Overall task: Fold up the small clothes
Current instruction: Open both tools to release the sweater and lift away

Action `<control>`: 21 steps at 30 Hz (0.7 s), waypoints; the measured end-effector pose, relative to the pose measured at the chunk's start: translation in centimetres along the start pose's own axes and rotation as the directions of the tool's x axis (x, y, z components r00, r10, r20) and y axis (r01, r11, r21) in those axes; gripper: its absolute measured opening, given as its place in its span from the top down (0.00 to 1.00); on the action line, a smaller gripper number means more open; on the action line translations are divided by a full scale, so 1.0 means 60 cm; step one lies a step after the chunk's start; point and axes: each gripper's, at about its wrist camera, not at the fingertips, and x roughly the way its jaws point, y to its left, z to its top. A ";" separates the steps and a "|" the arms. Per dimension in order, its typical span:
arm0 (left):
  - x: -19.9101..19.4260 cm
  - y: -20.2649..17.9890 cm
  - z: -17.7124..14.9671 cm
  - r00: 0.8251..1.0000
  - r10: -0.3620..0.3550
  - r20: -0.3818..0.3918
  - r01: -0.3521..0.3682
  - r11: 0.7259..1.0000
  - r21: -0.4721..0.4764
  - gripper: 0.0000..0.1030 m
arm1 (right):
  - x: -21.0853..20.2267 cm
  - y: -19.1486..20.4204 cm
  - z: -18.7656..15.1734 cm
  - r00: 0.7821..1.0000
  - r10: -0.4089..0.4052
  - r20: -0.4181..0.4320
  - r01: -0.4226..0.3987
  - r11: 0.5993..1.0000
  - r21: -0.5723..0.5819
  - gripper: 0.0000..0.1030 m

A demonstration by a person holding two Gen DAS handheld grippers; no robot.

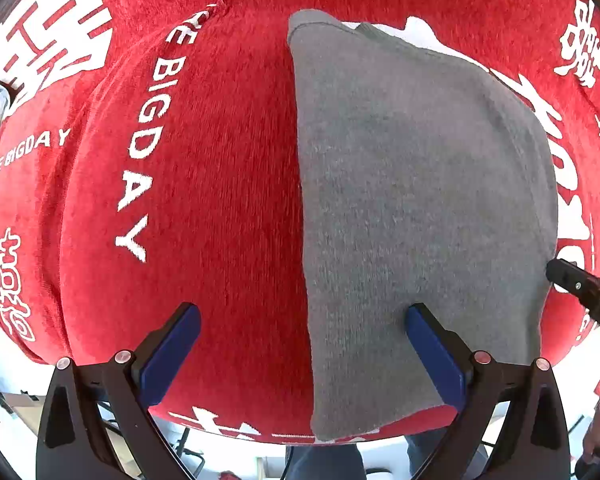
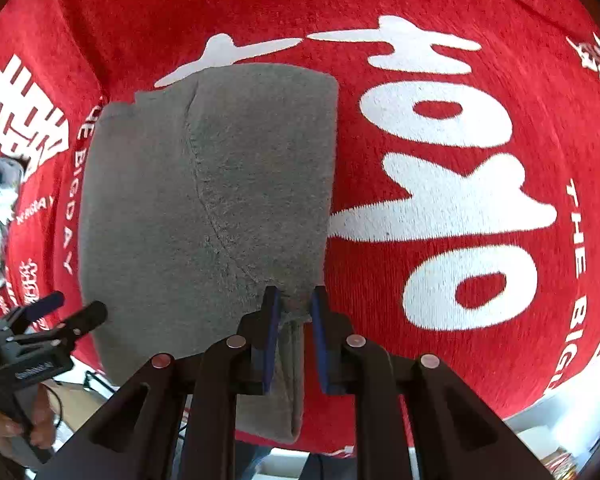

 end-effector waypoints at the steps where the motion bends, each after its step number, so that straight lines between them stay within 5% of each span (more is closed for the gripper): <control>1: -0.001 -0.002 0.000 1.000 0.003 -0.002 -0.003 1.000 0.004 0.01 | -0.004 -0.003 -0.001 1.000 0.009 -0.006 -0.009 1.000 0.012 0.82; 10: -0.006 -0.011 -0.002 0.999 0.025 -0.037 -0.024 0.999 0.024 0.01 | -0.016 -0.020 -0.031 0.996 0.035 -0.081 -0.029 0.997 0.078 0.82; 18: -0.067 -0.009 -0.001 0.999 0.033 -0.013 -0.032 0.998 0.044 0.01 | -0.044 -0.006 -0.045 0.996 0.002 -0.095 0.004 0.998 0.057 0.82; 21: -0.094 -0.013 -0.002 0.998 0.015 -0.059 -0.012 0.998 0.056 0.01 | -0.066 0.006 -0.045 0.997 -0.007 -0.083 0.010 0.999 0.044 0.81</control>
